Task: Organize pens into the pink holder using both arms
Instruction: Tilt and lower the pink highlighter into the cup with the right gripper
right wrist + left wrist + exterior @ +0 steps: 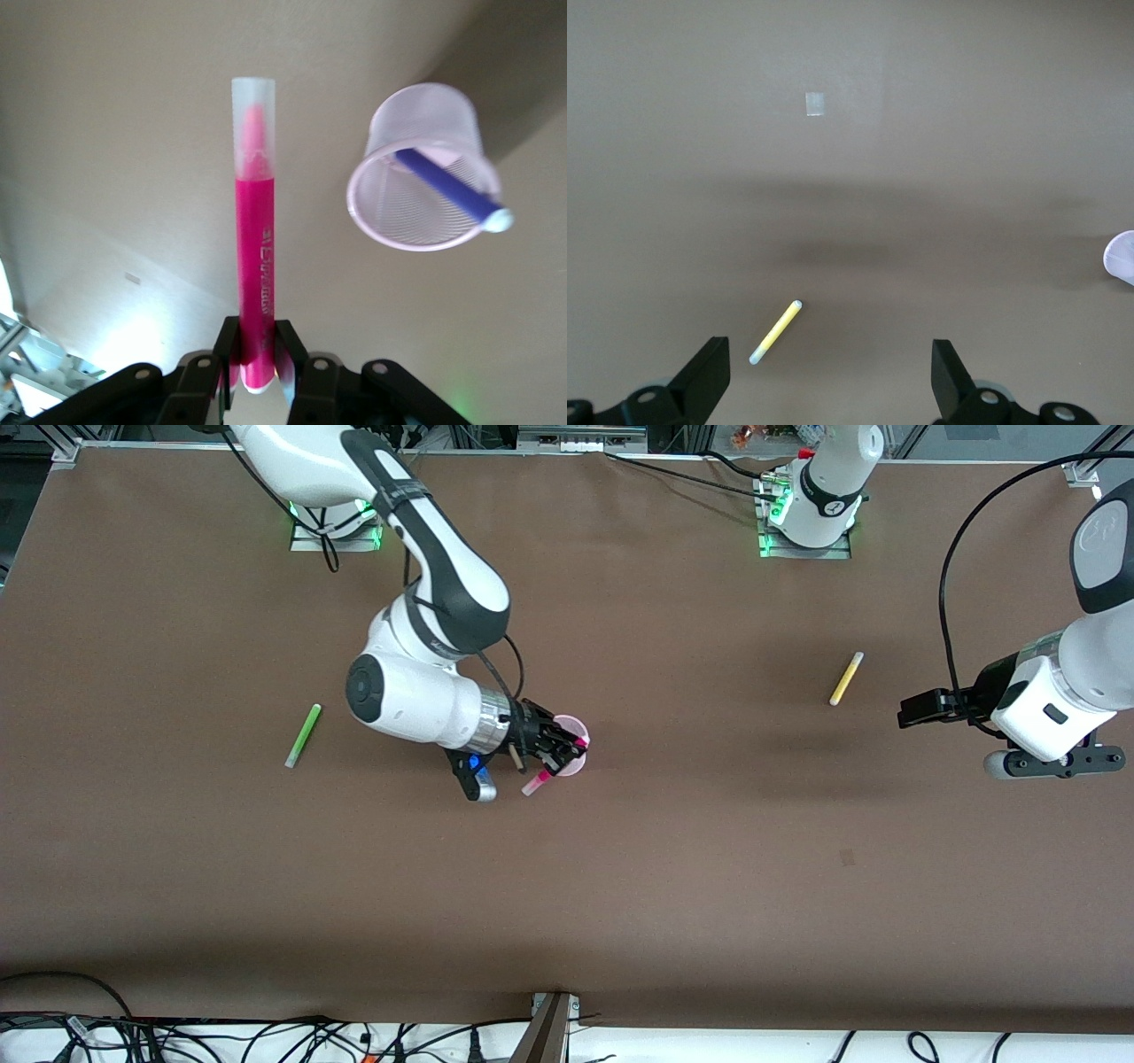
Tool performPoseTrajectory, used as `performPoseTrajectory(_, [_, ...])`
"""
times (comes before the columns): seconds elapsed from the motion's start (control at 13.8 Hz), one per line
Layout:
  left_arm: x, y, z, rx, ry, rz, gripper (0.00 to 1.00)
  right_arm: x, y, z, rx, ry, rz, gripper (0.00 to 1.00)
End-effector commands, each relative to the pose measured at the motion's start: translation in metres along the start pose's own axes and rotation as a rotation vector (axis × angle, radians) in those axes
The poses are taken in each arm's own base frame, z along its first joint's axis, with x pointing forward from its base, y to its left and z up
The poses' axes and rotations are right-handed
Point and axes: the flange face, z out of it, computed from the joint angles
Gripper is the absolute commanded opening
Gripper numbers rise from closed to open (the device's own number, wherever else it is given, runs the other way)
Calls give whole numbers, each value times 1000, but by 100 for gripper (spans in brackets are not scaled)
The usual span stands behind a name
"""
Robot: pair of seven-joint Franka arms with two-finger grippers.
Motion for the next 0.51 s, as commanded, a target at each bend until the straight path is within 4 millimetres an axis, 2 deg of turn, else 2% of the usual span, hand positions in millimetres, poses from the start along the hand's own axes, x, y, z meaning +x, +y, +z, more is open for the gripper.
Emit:
performPoseTrajectory(0.0, [-6, -14, -4, -8, -4, 52, 100, -1, -10, 8, 45, -56, 81, 0])
performPoseTrajectory(0.29, [-14, -25, -9, 30, 24, 104, 100, 7, -4, 17, 49, -117, 160, 0])
performPoseTrajectory(0.43, [-16, -16, -7, 46, 33, 123, 100, 19, 2, 24, 47, -167, 224, 0])
